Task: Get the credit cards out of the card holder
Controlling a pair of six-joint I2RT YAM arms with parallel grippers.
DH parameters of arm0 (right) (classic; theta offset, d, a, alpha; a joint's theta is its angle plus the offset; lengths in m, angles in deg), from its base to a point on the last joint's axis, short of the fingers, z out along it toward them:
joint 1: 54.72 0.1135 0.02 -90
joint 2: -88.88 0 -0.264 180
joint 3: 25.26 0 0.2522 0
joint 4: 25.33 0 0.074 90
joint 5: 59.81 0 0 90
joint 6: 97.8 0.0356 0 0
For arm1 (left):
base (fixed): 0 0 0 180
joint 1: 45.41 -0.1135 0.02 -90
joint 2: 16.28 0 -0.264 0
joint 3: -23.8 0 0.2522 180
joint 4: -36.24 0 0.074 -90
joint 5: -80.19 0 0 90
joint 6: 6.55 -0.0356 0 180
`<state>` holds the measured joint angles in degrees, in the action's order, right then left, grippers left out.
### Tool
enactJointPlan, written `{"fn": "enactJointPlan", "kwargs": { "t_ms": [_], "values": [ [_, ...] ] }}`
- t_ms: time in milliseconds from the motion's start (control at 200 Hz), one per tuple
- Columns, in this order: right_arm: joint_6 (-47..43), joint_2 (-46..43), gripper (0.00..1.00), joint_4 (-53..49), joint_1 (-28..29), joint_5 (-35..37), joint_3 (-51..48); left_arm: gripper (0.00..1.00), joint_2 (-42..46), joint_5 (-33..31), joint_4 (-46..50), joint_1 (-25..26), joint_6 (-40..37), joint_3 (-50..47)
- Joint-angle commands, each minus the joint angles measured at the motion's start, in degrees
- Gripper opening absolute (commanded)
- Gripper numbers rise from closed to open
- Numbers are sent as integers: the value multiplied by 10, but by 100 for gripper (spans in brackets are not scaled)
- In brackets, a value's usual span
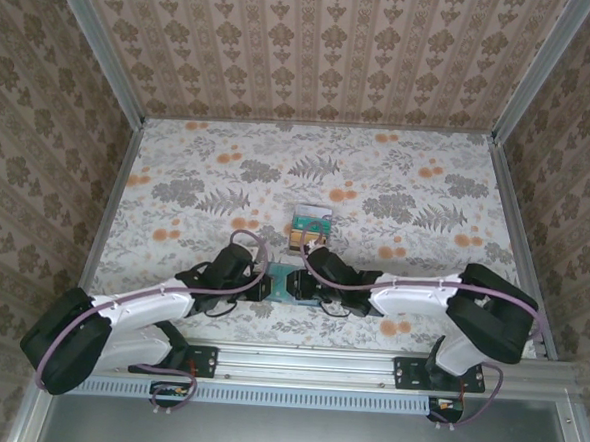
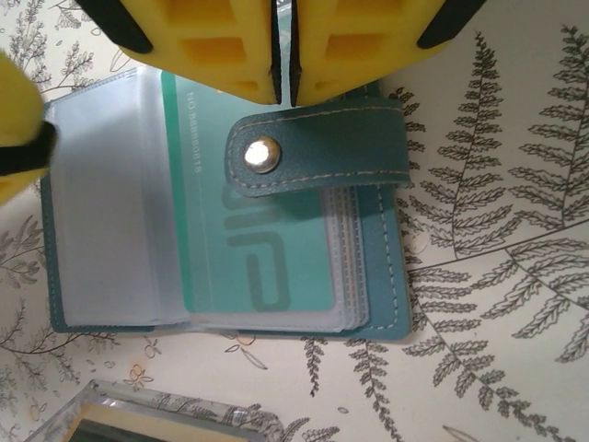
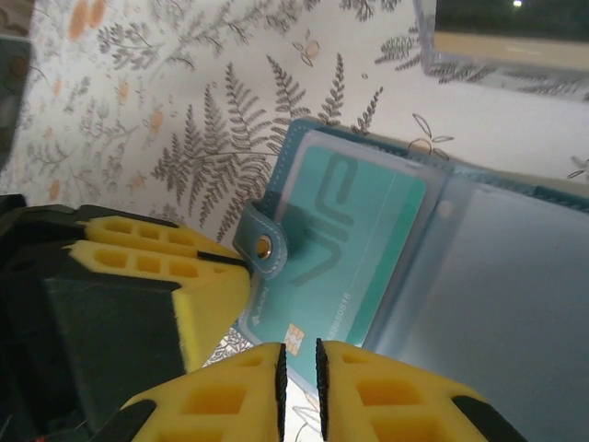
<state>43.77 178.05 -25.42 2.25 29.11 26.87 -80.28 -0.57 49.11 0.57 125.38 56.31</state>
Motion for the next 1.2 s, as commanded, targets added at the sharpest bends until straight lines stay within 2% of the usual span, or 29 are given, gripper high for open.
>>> {"fn": "enactJointPlan", "kwargs": {
  "t_ms": [0,300,810,1035,1195],
  "values": [
    [40,28,20,13,4,-12,17,14,-6,-2,-15,-6,-2,-15],
    [63,53,21,-2,0,9,20,14,-17,-8,-26,-2,9,-24],
    [87,88,19,34,-8,-14,16,13,-16,-13,-24,10,14,-24],
    [99,90,0,49,-11,-18,7,13,-13,-17,-18,13,17,-21],
    [108,73,0,46,-14,-10,-10,7,-7,-41,14,13,26,-16]
  ]
}}
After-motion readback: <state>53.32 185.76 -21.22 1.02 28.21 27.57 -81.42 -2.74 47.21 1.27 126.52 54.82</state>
